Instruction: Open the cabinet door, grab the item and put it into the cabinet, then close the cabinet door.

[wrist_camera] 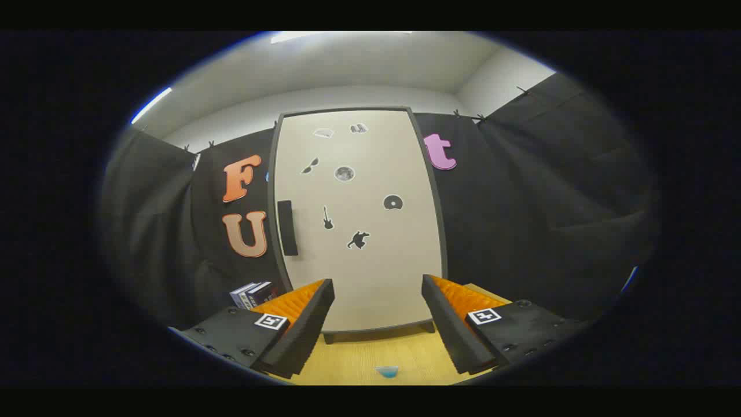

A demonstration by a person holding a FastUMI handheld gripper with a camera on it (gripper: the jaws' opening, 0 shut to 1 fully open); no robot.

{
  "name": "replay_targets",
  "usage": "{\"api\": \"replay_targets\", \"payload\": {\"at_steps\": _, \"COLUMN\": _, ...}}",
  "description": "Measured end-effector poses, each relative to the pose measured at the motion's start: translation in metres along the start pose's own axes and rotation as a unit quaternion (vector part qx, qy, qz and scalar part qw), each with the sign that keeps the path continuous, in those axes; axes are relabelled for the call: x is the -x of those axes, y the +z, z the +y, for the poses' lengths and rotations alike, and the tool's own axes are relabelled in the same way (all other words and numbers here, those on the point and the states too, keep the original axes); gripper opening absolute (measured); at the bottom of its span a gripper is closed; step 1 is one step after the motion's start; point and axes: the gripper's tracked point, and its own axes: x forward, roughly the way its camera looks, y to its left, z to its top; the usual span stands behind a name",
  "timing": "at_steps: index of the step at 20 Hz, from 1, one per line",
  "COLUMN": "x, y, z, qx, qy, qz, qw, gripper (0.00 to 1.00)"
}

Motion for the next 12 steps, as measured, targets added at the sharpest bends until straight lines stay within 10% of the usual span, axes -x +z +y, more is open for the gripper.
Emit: {"api": "replay_targets", "payload": {"at_steps": 12, "x": -0.013, "y": -0.012, "z": 0.016, "qx": -0.004, "qy": -0.001, "qz": 0.017, "qw": 1.0, "gripper": 0.98}}
